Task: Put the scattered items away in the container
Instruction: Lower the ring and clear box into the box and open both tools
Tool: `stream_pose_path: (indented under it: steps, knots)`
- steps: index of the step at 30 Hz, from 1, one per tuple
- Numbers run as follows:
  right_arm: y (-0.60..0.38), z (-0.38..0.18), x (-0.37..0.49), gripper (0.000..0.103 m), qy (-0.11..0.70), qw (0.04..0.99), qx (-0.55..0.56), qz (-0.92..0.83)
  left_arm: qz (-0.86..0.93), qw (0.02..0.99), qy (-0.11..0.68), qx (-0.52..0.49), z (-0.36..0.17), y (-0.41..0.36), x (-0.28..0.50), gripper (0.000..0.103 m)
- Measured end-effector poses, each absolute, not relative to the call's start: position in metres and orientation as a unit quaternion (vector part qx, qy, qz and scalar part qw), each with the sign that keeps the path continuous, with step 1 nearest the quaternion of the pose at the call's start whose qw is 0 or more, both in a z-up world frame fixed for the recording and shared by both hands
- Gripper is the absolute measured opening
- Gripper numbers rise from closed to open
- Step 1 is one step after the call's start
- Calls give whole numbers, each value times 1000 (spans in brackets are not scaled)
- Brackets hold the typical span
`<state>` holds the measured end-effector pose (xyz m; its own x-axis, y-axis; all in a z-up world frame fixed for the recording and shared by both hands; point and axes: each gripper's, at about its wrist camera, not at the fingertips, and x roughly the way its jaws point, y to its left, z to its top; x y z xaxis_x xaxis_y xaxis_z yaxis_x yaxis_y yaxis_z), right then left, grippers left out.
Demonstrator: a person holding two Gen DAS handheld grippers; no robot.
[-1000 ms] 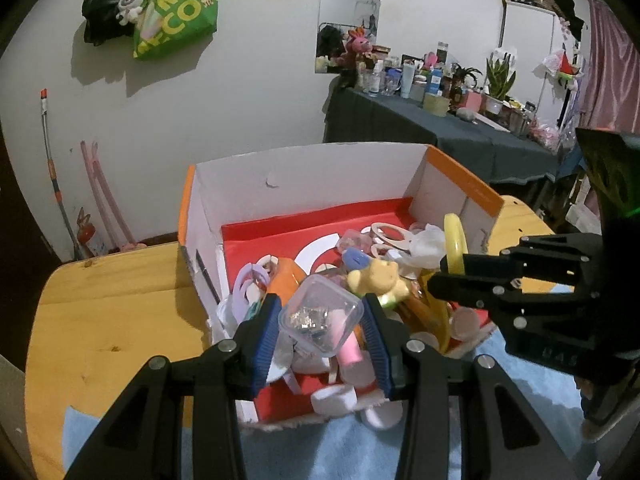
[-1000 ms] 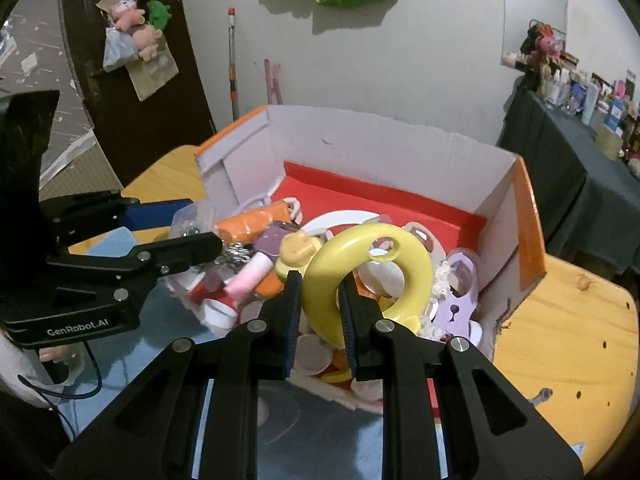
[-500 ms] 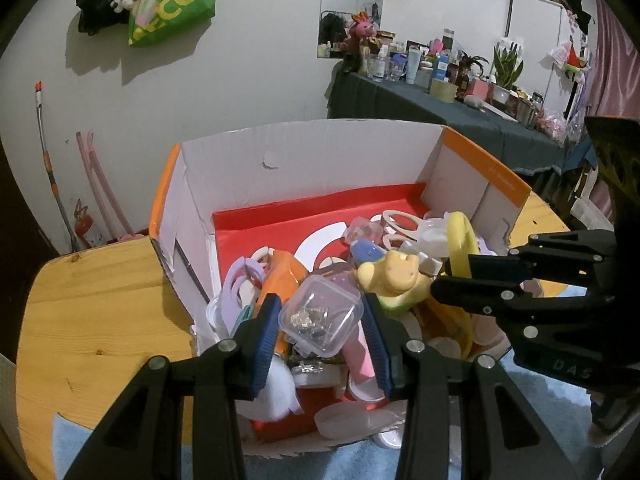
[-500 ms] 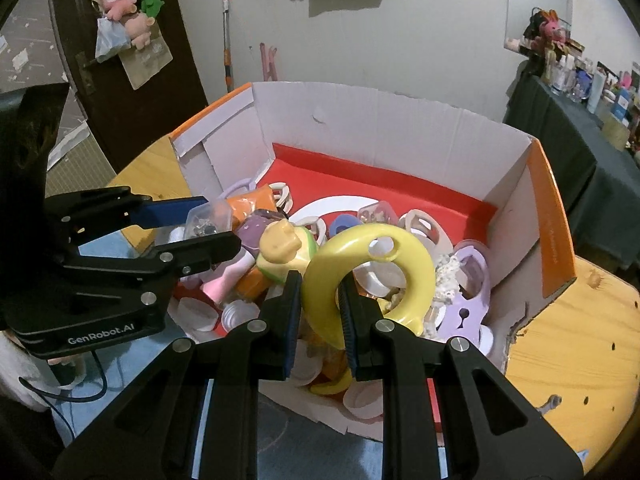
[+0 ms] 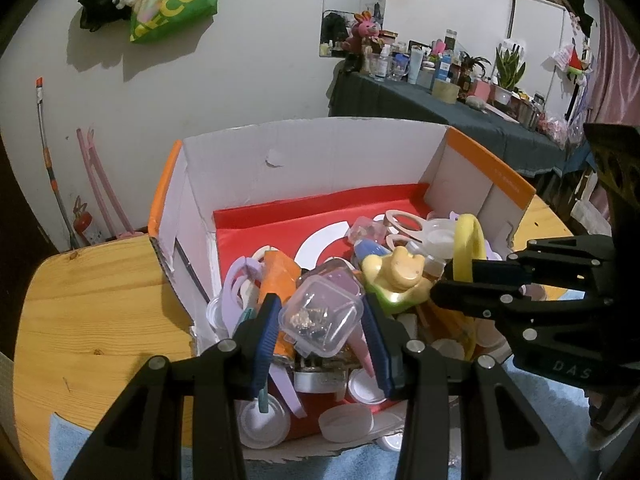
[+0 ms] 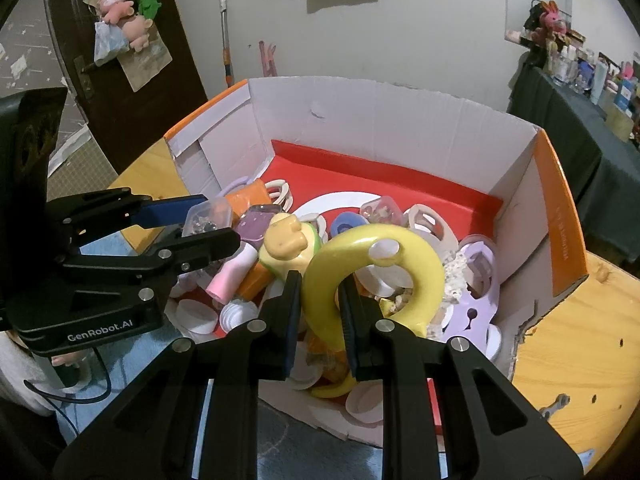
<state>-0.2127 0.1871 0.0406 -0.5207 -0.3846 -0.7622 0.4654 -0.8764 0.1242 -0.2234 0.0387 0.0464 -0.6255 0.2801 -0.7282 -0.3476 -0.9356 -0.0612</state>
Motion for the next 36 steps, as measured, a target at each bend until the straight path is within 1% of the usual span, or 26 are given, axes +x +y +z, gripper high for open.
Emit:
stream_pose_path:
  steps: [11,20,26,28,29,32,36]
  knots:
    - [187,39,-214,18,46,244,428,-869,899,176,40,-399,46,39,-224,44]
    - [188,35,-214,22,34,244,438,-865,899,177,40,-399,46,39,-223,45]
    - [190,33,-215,32,35,234,441,-866,899,177,40,-400,46,39,-222,45]
    - [191,34,-214,44,37,230,439,-868,899,177,40,-399,46,39,-222,45]
    - [191,34,-214,45,37,230,436,-869,899,177,39,-399,46,39,-222,45]
    - [191,36,-213,46,40,227,434,-871,899,175,36,-400,46,39,-220,45]
    - [190,36,-213,46,40,227,434,-871,901,172,37,-396,47,40,-216,49]
